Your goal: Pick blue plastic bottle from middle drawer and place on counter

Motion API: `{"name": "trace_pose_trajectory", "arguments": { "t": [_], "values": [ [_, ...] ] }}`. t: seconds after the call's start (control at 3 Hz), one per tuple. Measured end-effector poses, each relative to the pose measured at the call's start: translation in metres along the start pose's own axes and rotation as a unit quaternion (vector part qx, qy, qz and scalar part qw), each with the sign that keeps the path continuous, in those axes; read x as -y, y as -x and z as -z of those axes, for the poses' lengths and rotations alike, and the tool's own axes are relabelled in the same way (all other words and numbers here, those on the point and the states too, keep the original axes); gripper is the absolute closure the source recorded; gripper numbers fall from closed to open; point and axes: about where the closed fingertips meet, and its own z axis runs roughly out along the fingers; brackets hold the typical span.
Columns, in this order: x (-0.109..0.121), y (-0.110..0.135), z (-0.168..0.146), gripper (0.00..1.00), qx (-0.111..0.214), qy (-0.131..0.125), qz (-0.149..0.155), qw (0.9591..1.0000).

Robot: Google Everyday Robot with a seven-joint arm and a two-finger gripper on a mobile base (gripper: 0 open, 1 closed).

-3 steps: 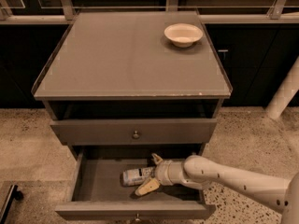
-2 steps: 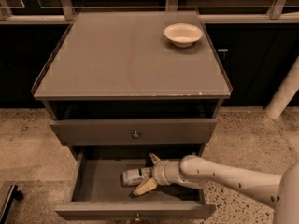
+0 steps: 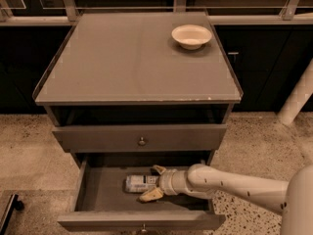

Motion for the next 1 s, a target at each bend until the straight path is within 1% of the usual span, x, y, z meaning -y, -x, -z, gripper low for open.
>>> {"name": "trace_pose_trajectory", "arguments": {
  "t": [1.0],
  "values": [
    [-0.0001,0.0000,-0.0001,0.88,0.000,0.000,0.000,1.0000]
  ]
}}
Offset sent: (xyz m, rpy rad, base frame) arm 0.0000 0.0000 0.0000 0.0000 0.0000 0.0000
